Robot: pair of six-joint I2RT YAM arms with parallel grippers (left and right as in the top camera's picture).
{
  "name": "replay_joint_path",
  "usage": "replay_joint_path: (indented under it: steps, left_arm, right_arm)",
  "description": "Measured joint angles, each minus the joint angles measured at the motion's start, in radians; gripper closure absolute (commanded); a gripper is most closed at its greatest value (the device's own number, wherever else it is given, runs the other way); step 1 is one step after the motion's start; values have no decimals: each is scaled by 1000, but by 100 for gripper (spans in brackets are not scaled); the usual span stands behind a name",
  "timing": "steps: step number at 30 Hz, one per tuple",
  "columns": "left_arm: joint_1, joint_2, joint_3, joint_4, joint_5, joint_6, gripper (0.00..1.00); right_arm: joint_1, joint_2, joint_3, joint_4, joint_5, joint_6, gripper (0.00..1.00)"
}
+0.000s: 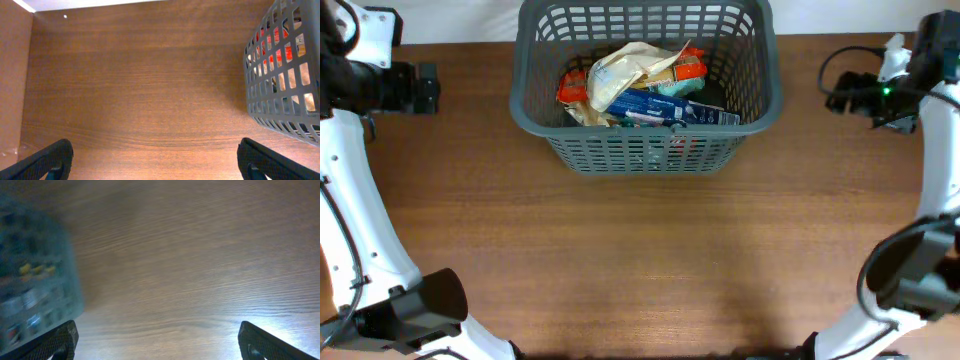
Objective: Pack container
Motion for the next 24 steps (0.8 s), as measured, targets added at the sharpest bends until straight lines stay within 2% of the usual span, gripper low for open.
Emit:
replay_joint_path:
  steps: [9, 16, 24]
  left_arm:
    - [0, 0, -3, 0, 6, 0, 1]
    - [0, 0, -3, 0, 6, 0, 1]
    - [0, 0, -3, 0, 7, 0, 1]
  right_arm:
    - [215, -465, -376, 43, -9, 0, 1]
    - [185, -811, -652, 41, -8, 0, 1]
    - [182, -1189, -818, 41, 18, -25, 1]
